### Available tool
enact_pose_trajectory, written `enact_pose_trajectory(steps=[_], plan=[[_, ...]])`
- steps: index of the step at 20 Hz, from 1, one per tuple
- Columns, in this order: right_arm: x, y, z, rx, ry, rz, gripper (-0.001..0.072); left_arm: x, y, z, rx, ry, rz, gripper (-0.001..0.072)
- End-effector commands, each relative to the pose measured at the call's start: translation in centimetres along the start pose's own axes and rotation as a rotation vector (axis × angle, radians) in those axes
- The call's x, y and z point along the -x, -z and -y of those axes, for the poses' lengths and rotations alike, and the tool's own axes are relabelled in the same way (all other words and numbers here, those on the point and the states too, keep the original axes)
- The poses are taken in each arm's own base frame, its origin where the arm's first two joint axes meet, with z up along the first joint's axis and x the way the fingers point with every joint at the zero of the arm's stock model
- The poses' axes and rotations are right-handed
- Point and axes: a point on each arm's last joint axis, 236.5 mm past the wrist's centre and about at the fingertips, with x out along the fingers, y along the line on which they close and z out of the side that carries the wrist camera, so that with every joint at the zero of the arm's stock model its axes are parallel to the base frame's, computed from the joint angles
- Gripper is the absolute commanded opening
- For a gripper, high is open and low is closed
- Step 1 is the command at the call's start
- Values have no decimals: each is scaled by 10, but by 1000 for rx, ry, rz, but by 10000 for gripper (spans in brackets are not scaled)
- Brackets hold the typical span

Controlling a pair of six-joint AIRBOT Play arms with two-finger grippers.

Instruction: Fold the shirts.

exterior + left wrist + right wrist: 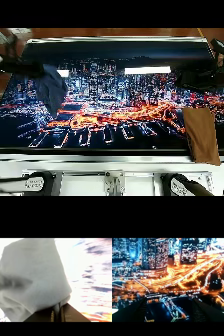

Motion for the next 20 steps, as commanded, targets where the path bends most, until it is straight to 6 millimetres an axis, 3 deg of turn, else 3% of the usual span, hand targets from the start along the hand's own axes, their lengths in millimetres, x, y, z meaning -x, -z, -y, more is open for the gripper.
enact_pose_trajectory(steps=[1,3,4,5,7,8,10,12,14,16,18,19,20], plan=[[35,-9,-13,87,6,104,675,149,-13,110,-239,138,287,38],[72,-17,-24,120,16,221,675,212,8,162,-282,248,376,38],[91,-18,-31,136,19,276,675,231,19,182,-281,305,390,38],[108,-16,-37,149,21,315,675,244,33,202,-286,364,384,38],[135,-9,-47,170,23,369,675,239,59,235,-321,454,322,38],[144,-2,-51,179,23,374,675,227,71,251,-341,489,286,38],[148,18,-50,188,36,321,675,184,98,280,-358,539,204,38],[140,45,-42,175,56,201,675,118,139,305,-322,557,84,39],[126,65,-38,155,49,105,674,45,196,325,-261,541,-54,39],[106,81,-31,115,42,33,675,-18,269,332,-241,494,-218,39],[77,102,-22,82,35,-55,675,-53,319,335,-226,462,-357,39],[61,113,-16,63,32,-94,675,-63,326,336,-207,455,-383,41],[47,122,-12,45,29,-120,675,-70,323,336,-183,452,-390,138]])
